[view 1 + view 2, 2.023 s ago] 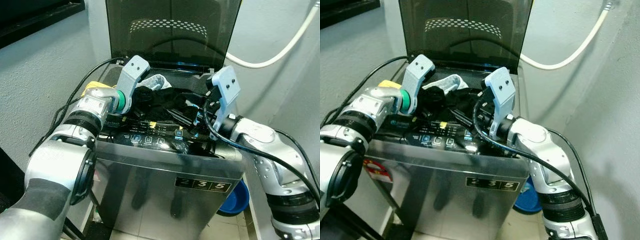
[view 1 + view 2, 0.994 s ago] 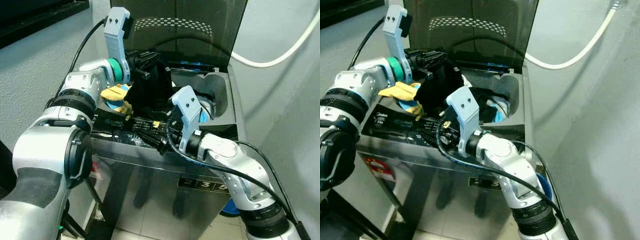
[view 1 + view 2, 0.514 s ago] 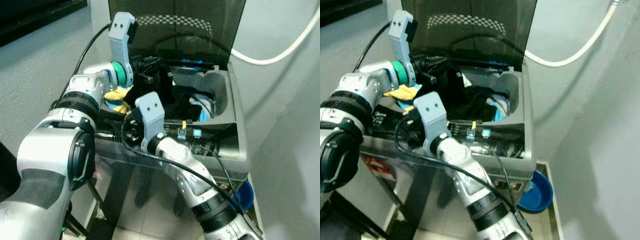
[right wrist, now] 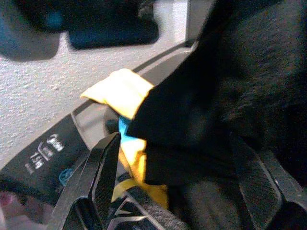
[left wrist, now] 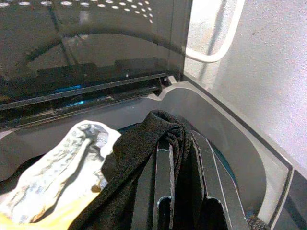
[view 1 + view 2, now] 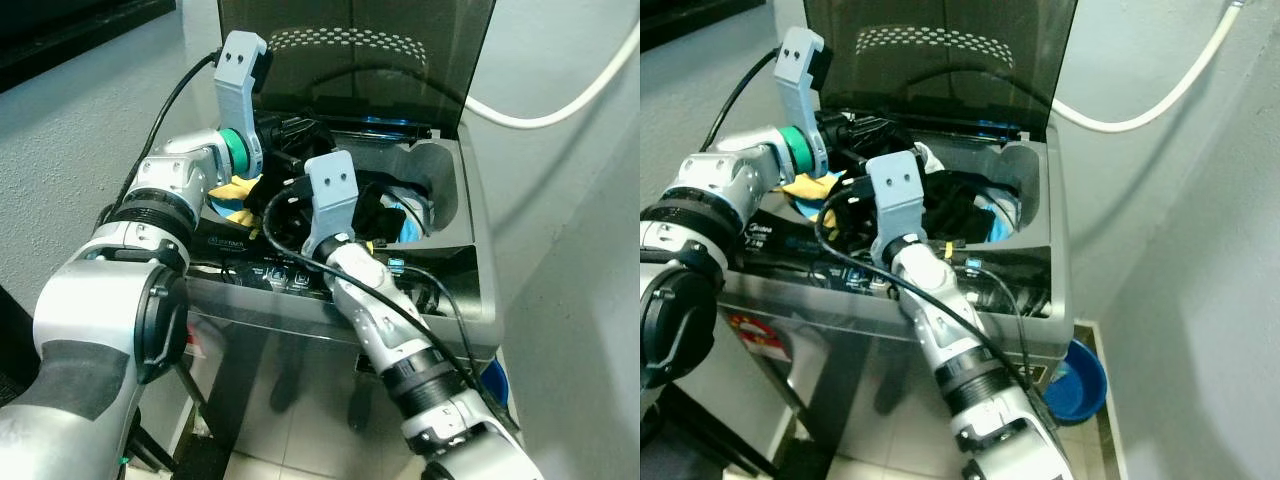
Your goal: Clothes washing
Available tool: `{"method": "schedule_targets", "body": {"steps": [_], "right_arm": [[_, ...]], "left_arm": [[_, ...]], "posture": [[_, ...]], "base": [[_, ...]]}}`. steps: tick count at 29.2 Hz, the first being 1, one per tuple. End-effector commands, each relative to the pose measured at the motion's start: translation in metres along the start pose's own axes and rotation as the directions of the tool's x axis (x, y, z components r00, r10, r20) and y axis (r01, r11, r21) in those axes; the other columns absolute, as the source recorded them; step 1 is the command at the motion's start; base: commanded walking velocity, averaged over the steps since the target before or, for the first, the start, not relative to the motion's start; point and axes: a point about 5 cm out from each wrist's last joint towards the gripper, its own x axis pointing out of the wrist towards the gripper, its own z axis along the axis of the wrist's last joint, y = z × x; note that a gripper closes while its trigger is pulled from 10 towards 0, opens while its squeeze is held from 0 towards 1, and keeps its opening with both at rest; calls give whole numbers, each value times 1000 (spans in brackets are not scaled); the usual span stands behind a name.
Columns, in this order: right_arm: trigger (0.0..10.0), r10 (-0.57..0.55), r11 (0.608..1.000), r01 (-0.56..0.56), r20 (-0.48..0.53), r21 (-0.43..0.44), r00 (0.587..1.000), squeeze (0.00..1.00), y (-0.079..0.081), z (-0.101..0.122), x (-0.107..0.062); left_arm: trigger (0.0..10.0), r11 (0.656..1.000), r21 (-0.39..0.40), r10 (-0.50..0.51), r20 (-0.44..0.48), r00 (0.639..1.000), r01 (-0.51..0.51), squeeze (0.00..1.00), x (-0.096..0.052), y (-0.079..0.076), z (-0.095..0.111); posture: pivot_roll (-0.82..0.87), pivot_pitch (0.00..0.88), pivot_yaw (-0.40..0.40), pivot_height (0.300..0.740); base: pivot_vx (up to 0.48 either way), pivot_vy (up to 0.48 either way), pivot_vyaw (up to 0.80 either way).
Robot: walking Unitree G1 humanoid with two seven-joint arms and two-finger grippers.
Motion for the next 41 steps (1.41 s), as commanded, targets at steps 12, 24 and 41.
{"method": "schedule_targets", "body": {"steps": [12, 24, 41], "right_arm": [[10000, -178, 978, 174, 18, 116, 984, 0, -10, 8, 18], [10000, -604, 797, 602, 45, 44, 796, 0, -107, 28, 4], [10000, -79, 990, 84, 47, -112, 996, 0, -74, 43, 22]], "left_arm": [[10000, 1000, -16, 10, 12, 1000, -10, 0, 0, 0, -4], [10000, 998, -43, 40, 13, 999, -40, 0, -6, 7, -15], [10000, 834, 377, 505, -225, 833, -404, 0, -57, 61, -58]], "posture": [[74, 122, 83, 740], [80, 122, 68, 740], [88, 127, 84, 740]], "base": [[0, 0, 0], [0, 0, 0], [0, 0, 0]]}}
